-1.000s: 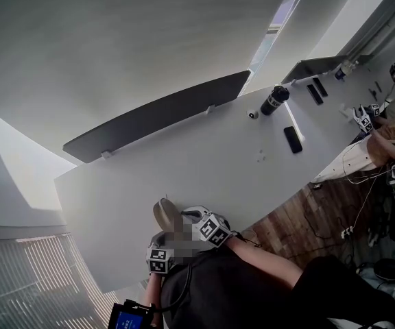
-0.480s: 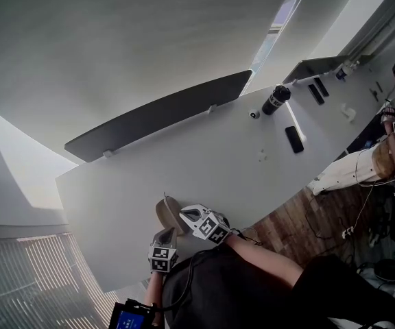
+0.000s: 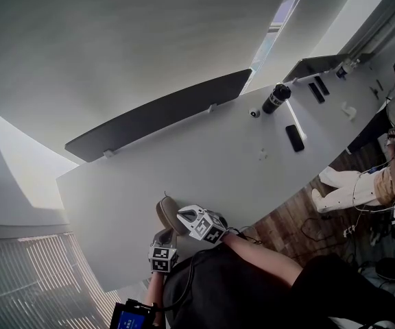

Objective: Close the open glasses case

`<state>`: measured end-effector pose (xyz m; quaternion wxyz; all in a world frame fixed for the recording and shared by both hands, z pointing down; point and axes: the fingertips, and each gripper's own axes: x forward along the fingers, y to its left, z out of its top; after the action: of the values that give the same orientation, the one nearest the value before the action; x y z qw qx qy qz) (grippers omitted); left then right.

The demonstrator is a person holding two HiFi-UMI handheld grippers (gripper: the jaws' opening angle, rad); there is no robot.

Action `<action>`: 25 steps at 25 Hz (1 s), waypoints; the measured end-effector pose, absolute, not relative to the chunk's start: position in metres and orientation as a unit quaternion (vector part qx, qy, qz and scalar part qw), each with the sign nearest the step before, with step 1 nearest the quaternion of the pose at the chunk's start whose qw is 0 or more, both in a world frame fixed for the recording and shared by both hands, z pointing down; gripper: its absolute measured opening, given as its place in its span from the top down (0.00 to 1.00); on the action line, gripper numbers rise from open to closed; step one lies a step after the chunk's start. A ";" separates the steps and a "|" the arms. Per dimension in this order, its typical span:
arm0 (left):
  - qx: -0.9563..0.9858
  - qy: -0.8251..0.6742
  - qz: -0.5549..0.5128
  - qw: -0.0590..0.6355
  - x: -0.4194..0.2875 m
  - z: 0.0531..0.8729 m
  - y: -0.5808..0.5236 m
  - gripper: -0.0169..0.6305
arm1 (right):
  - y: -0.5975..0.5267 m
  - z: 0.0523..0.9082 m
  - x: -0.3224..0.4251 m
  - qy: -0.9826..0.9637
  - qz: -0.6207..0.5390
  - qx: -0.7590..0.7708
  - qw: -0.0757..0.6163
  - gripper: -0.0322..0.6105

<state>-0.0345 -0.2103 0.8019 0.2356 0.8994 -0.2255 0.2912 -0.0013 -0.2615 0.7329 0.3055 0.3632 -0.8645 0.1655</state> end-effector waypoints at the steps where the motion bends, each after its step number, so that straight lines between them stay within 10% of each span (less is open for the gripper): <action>1: 0.899 -0.225 0.292 0.235 -0.035 0.802 -0.210 0.96 | -0.262 0.732 -0.005 -0.866 0.162 0.359 0.307 0.94; 25: 0.897 -0.251 0.266 0.247 -0.035 0.777 -0.230 0.96 | -0.261 0.753 -0.045 -0.886 0.151 0.299 0.319 0.94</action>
<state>-0.0353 -0.2299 0.7770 0.2469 0.8974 -0.2506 0.2664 -0.0454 -0.2610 0.7526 0.3193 0.2993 -0.8863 0.1514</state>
